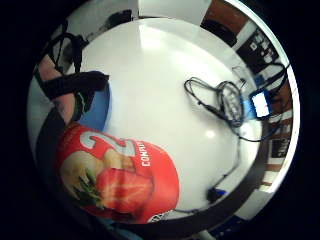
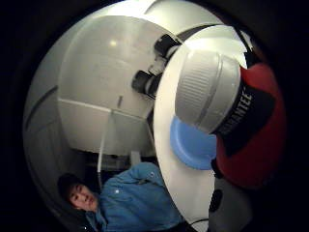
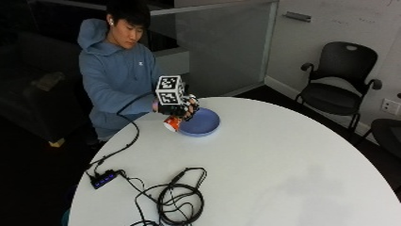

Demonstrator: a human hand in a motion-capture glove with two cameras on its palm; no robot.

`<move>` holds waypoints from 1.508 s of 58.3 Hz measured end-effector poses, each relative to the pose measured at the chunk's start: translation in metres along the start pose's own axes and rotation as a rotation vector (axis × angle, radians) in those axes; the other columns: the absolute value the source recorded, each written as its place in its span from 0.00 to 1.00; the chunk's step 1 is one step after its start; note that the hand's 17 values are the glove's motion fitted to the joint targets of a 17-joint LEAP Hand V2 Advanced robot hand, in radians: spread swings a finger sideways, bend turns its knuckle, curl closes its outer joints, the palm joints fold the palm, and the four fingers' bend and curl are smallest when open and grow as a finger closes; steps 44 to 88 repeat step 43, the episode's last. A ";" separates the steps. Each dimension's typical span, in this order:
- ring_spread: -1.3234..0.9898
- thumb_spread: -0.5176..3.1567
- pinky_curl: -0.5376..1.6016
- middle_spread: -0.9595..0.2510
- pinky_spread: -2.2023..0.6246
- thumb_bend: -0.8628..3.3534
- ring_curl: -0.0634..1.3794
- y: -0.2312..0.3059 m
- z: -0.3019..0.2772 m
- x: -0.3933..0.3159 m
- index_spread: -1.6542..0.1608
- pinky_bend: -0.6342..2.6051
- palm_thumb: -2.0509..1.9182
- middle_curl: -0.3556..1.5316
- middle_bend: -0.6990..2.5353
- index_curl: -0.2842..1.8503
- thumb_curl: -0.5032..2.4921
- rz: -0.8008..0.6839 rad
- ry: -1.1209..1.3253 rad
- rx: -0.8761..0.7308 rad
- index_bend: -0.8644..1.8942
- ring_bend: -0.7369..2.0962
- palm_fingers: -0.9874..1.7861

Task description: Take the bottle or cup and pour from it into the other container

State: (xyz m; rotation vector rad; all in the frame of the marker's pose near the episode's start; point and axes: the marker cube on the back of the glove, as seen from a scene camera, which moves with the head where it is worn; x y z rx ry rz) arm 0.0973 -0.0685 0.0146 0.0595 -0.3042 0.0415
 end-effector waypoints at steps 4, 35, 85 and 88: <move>0.49 0.18 0.42 0.76 0.70 0.20 0.35 -0.010 -0.003 -0.013 0.83 0.36 0.79 0.45 0.33 0.28 0.39 -0.002 0.142 -0.092 0.36 0.44 0.76; 0.48 0.18 0.43 0.75 0.70 0.20 0.37 -0.041 0.050 -0.093 0.82 0.35 0.79 0.47 0.33 0.29 0.40 0.006 0.912 -0.491 0.36 0.43 0.76; 0.48 0.18 0.43 0.74 0.70 0.20 0.37 -0.039 0.051 -0.098 0.82 0.35 0.79 0.47 0.32 0.29 0.40 -0.105 0.852 -0.532 0.36 0.43 0.76; 0.48 0.18 0.43 0.74 0.70 0.20 0.37 -0.039 0.051 -0.098 0.82 0.35 0.79 0.47 0.32 0.29 0.40 -0.105 0.852 -0.532 0.36 0.43 0.76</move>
